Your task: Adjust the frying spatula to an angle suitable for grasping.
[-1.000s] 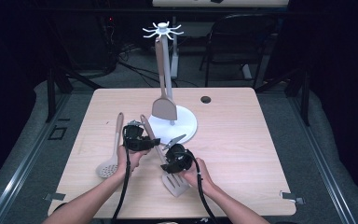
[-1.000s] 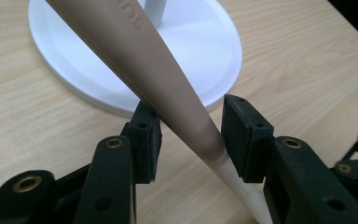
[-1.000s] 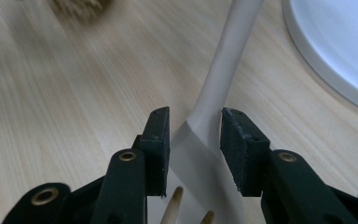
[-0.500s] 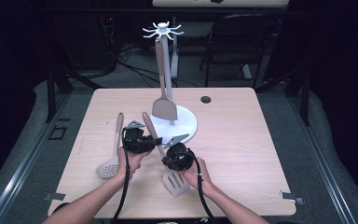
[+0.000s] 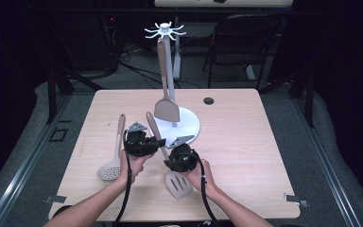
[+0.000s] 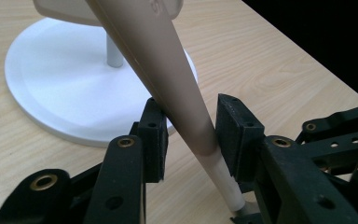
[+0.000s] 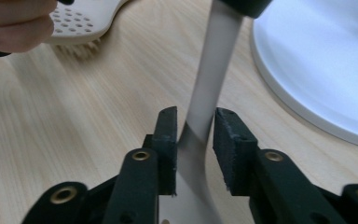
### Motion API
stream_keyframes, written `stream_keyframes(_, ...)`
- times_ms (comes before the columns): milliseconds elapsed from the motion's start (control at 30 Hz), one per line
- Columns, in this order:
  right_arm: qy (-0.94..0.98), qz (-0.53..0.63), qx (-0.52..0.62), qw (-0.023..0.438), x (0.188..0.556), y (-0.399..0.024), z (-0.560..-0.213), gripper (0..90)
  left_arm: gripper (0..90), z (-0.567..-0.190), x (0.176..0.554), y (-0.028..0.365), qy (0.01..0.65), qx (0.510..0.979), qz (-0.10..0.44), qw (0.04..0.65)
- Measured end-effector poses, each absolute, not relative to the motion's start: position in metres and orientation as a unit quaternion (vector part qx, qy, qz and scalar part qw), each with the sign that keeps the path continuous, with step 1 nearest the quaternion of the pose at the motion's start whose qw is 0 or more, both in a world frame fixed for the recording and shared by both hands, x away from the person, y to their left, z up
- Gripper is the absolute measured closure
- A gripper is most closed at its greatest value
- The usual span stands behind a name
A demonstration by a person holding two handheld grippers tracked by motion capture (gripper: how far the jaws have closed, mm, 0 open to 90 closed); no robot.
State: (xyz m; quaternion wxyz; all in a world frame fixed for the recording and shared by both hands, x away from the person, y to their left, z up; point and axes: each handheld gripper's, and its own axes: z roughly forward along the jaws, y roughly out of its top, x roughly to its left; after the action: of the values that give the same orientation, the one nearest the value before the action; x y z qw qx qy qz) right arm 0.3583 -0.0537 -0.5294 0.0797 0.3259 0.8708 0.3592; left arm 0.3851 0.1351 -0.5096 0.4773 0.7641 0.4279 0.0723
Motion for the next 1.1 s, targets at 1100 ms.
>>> stream_keyframes(1100,0.86,0.362,0.354,0.063,0.356,-0.088,-0.516,45.3,70.1,-0.504,0.389,0.111,0.37,0.785,0.047,0.494)
